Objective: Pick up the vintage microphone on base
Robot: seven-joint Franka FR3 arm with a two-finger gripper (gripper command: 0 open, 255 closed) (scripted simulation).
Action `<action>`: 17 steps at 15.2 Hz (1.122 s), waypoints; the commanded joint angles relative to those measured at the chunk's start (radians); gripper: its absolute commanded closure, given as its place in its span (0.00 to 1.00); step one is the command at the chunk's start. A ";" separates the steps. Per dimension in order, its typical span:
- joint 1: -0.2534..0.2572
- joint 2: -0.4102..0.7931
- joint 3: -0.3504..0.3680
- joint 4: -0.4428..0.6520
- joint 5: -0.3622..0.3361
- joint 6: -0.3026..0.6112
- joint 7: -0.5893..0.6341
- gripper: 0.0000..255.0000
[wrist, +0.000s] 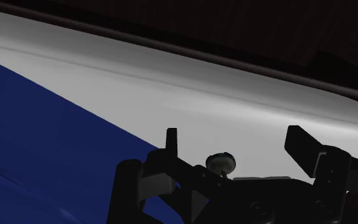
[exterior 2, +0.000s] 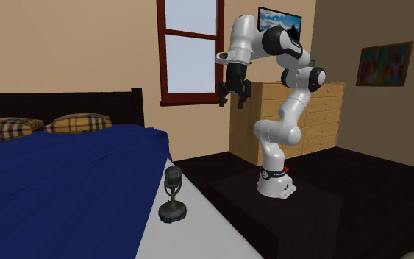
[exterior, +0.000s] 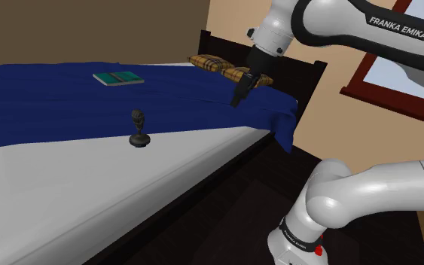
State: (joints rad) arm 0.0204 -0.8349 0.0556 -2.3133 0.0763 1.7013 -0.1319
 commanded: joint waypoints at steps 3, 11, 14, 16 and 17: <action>-0.004 0.060 0.037 0.013 0.007 0.048 0.044 0.00; -0.038 0.332 0.177 0.126 -0.010 0.208 0.231 0.00; -0.056 0.446 0.226 0.193 -0.040 0.251 0.308 0.00; -0.066 0.525 0.257 0.246 -0.069 0.273 0.362 0.00; -0.071 0.566 0.272 0.274 -0.086 0.281 0.390 0.00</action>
State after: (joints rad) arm -0.0452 -0.3142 0.3106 -2.0723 0.0072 1.9728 0.2267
